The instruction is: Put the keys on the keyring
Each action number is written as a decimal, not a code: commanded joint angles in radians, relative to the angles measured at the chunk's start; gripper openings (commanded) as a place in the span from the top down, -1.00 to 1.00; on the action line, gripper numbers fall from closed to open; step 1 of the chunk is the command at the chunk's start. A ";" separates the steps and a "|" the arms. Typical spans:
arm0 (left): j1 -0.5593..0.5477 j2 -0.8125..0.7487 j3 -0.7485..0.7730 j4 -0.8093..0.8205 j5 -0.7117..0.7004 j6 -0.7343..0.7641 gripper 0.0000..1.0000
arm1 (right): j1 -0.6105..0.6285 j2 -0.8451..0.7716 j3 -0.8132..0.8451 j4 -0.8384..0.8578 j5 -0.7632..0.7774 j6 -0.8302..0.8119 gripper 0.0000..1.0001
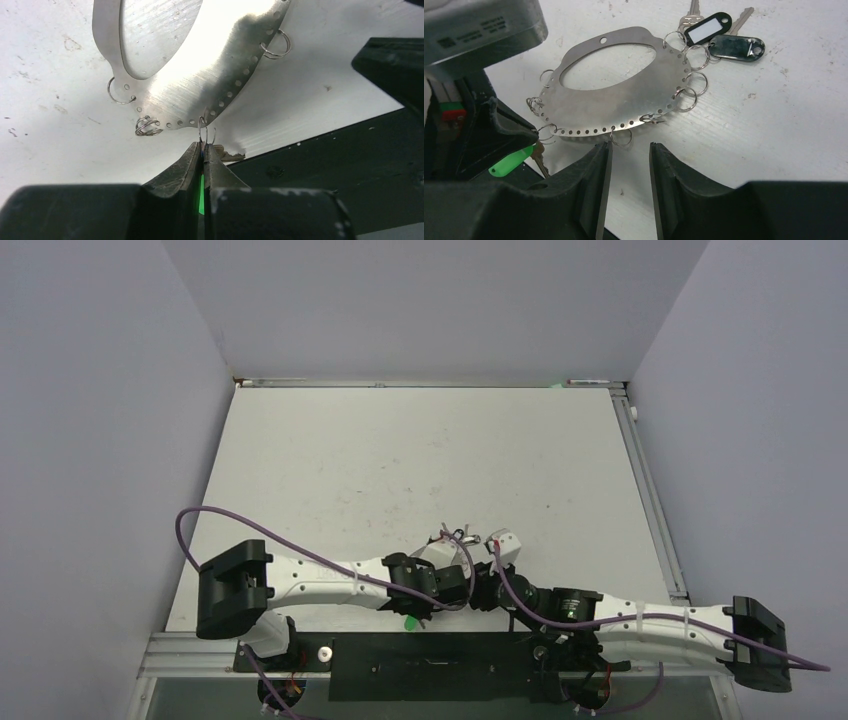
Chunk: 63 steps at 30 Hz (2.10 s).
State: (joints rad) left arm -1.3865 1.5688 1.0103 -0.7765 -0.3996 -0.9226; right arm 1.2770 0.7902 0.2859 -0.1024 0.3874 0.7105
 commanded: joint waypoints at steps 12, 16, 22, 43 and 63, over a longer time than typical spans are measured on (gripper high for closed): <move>0.070 -0.107 0.146 -0.166 0.136 0.340 1.00 | 0.002 -0.154 -0.166 0.421 -0.130 -0.177 0.33; 0.070 -0.122 0.171 -0.208 0.096 0.401 1.00 | 0.002 -0.156 -0.187 0.524 -0.179 -0.223 0.33; 0.070 -0.178 0.165 -0.198 0.040 0.489 1.00 | 0.002 -0.126 -0.205 0.655 -0.261 -0.300 0.32; 0.118 -0.397 0.088 -0.056 0.088 0.653 1.00 | -0.070 0.157 -0.193 1.131 -0.435 -0.510 0.12; 0.129 -0.572 0.031 0.011 0.079 0.690 1.00 | -0.326 0.406 0.095 1.047 -0.939 -0.477 0.22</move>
State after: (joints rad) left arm -1.2671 1.0012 1.0084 -0.8062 -0.3233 -0.2245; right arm 0.9562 1.2495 0.3519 0.9642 -0.5400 0.2283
